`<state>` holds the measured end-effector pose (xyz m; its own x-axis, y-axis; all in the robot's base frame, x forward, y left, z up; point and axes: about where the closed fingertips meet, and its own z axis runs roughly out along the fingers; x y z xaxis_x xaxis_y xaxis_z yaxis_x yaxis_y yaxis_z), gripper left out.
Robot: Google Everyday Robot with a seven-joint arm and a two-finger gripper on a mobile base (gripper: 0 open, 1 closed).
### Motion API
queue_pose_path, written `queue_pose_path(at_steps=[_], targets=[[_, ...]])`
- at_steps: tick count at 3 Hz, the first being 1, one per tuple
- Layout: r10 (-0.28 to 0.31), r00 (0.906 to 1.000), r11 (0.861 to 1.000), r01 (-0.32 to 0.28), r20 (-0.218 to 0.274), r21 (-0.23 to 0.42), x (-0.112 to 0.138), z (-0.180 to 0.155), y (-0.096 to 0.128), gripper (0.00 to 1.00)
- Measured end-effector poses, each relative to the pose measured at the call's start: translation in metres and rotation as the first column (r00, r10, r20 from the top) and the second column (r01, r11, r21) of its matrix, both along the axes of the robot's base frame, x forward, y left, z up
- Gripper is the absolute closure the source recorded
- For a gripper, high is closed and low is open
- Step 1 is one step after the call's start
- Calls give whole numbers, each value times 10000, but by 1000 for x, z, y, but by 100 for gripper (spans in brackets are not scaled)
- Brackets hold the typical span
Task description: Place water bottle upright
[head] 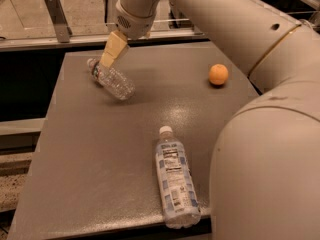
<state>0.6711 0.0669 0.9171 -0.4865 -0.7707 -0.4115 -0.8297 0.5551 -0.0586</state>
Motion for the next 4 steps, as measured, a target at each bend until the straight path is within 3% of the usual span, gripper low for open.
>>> queue_pose_path(at_steps=[2,4], targets=[[-982,9951,9945,983,63,-356,4,-13,66,0],[-1366,9904,9900,1358,-194,-372,6,-49,102,0]])
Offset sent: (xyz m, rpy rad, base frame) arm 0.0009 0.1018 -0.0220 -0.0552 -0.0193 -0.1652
